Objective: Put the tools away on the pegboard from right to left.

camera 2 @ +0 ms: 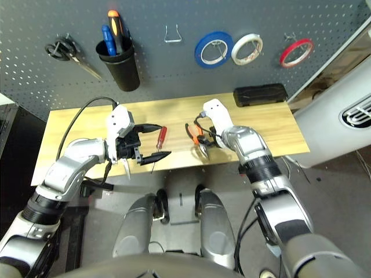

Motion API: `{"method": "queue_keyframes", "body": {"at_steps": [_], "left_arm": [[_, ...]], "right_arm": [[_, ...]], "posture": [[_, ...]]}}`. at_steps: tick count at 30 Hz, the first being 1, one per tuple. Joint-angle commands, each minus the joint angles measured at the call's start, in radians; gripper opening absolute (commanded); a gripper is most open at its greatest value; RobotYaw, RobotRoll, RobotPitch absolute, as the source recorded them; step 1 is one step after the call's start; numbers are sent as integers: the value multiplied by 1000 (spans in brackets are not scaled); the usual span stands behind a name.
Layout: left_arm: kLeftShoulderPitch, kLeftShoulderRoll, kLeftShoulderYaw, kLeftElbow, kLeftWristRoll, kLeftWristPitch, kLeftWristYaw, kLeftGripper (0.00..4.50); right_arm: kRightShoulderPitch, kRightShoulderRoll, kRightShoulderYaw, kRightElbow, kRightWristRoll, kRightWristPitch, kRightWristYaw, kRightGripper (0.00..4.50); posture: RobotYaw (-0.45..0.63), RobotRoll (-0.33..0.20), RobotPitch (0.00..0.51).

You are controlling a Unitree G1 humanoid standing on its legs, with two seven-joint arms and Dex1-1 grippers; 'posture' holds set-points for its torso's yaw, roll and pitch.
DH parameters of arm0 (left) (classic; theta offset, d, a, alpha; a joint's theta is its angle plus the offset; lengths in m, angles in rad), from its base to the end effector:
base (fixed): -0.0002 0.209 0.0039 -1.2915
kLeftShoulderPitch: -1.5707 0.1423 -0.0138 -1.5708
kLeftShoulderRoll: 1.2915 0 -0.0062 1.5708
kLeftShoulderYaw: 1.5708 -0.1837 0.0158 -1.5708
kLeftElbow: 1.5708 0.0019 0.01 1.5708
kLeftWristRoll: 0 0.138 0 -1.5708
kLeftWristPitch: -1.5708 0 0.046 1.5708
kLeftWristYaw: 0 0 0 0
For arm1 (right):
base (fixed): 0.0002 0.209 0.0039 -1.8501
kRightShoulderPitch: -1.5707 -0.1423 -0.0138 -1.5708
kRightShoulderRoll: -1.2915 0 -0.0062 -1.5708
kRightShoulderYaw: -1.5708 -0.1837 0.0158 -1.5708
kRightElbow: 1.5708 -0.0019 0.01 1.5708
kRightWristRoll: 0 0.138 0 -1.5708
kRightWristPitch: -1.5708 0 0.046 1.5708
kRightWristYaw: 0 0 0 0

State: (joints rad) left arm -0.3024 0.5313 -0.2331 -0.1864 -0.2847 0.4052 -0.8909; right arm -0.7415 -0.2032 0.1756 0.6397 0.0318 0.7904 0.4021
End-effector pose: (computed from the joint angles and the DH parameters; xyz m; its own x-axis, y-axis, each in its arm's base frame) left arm 0.2455 0.1754 0.1240 0.3940 -0.8749 -0.2817 0.9189 0.3679 0.1424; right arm 0.3200 -0.1429 0.0837 0.6307 0.3133 -0.7100 -0.4671 0.8838 -0.0250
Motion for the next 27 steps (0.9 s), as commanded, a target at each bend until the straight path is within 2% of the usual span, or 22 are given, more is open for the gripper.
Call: {"method": "queue_keyframes", "body": {"at_steps": [1, 8, 27], "left_arm": [[6, 12, -3, -6, -6, 17, -24, 4500], [18, 25, -2, -8, -6, 21, -43, 4500], [41, 16, 21, -45, -21, 30, -33, 4500]], "right_arm": [[-56, 34, 1, 115, -23, -2, -22, 4485], [-158, 97, -23, 291, -36, -12, -66, 4485], [-207, 161, -94, 549, -57, -170, -158, 4485]], "posture": [[-64, 0, 236], [-67, 0, 244], [-34, 0, 244]]}}
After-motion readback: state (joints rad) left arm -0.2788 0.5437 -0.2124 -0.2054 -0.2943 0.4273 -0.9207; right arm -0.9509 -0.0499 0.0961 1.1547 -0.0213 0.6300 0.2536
